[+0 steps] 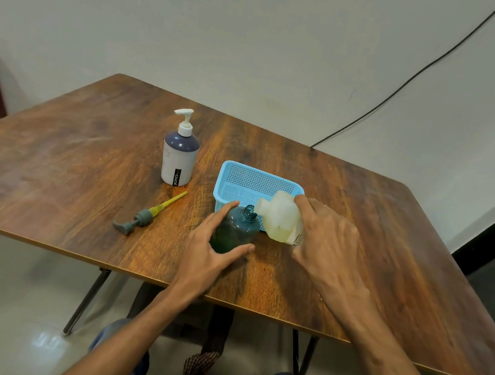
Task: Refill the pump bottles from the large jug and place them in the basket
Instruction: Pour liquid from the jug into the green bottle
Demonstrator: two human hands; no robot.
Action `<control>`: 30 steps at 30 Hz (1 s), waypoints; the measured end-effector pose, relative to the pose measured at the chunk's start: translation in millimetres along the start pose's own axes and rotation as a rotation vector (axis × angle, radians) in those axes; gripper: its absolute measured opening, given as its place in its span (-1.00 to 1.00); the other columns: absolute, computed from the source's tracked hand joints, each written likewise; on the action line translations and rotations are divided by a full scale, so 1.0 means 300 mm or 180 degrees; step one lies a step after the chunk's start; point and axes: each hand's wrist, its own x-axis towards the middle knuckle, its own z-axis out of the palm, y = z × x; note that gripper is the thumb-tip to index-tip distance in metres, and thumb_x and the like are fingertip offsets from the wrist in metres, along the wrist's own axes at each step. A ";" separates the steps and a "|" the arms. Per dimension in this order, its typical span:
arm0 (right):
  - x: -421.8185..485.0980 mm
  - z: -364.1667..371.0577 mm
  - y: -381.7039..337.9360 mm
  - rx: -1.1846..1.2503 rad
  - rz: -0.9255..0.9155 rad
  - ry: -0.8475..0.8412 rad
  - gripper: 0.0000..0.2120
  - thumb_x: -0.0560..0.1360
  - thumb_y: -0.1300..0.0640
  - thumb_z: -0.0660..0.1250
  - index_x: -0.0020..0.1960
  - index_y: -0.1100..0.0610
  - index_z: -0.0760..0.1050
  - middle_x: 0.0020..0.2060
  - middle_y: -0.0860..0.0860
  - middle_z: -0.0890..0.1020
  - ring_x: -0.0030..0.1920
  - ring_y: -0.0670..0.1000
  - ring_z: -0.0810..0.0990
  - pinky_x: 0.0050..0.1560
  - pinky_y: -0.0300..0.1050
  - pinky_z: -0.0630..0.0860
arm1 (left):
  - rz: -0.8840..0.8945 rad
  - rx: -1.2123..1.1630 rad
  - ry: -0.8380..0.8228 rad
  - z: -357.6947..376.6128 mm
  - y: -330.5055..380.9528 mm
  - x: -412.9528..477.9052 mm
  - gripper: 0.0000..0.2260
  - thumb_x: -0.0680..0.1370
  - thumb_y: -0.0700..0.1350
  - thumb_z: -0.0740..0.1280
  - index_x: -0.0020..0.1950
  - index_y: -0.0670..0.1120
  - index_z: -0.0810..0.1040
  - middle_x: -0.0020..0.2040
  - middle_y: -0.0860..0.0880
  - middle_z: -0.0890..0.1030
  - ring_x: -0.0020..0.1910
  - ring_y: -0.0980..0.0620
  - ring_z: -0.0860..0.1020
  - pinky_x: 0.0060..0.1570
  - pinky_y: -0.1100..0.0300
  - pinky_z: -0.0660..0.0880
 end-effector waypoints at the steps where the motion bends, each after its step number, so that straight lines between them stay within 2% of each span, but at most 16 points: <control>1: 0.000 0.001 0.000 0.0000 -0.0003 -0.0002 -0.30 0.29 0.06 0.60 0.36 0.08 0.42 0.20 0.12 0.64 0.06 0.15 0.64 -0.06 0.04 0.59 | -0.0002 0.0012 -0.0001 0.000 0.000 0.001 -0.25 0.40 0.06 0.59 0.51 0.28 0.32 0.35 0.33 0.44 0.36 0.32 0.42 0.31 0.26 0.48; 6: 0.002 0.005 0.001 -0.0021 -0.0003 0.0020 -0.30 0.29 0.04 0.60 0.35 0.08 0.42 0.19 0.12 0.64 0.05 0.15 0.64 -0.06 0.05 0.60 | -0.0002 0.0028 -0.0008 -0.001 -0.005 0.002 -0.25 0.40 0.09 0.58 0.50 0.32 0.31 0.35 0.36 0.43 0.36 0.33 0.41 0.31 0.27 0.49; 11: 0.003 0.006 0.004 -0.0024 -0.0020 0.0031 -0.31 0.28 0.06 0.60 0.35 0.09 0.42 0.16 0.12 0.65 0.03 0.16 0.65 -0.08 0.06 0.60 | 0.0003 0.0050 -0.0011 -0.001 -0.004 0.002 -0.26 0.40 0.10 0.58 0.49 0.33 0.29 0.32 0.43 0.38 0.34 0.44 0.37 0.26 0.41 0.43; 16: 0.004 0.007 0.004 -0.0056 -0.0015 0.0015 -0.29 0.25 0.05 0.62 0.33 0.08 0.42 0.15 0.11 0.65 0.01 0.14 0.65 -0.11 0.04 0.60 | 0.0017 0.0000 -0.0012 -0.002 -0.003 0.002 -0.26 0.41 0.08 0.58 0.51 0.28 0.31 0.35 0.36 0.41 0.36 0.38 0.39 0.25 0.42 0.44; 20: 0.004 0.010 0.008 -0.0082 -0.0018 0.0003 -0.29 0.24 0.05 0.62 0.31 0.07 0.42 0.12 0.09 0.66 -0.02 0.13 0.65 -0.15 0.02 0.60 | 0.0063 -0.0003 -0.0022 -0.002 0.002 -0.001 -0.27 0.42 0.05 0.58 0.50 0.27 0.32 0.34 0.38 0.40 0.35 0.40 0.38 0.23 0.48 0.41; 24: 0.006 0.009 0.007 -0.0091 -0.0029 0.0028 -0.32 0.27 0.04 0.60 0.31 0.05 0.41 0.13 0.07 0.65 0.00 0.11 0.64 -0.15 0.01 0.58 | 0.0046 0.0011 0.0003 -0.002 -0.003 0.000 -0.26 0.41 0.05 0.59 0.52 0.23 0.34 0.37 0.32 0.43 0.37 0.33 0.40 0.30 0.32 0.46; 30: 0.003 0.001 0.004 -0.0066 -0.0027 0.0017 -0.33 0.29 0.06 0.59 0.33 0.08 0.42 0.13 0.11 0.65 0.01 0.14 0.64 -0.10 0.03 0.59 | 0.0012 0.0032 -0.0018 0.000 0.000 -0.001 -0.26 0.41 0.07 0.58 0.53 0.22 0.34 0.34 0.39 0.42 0.37 0.31 0.41 0.33 0.18 0.49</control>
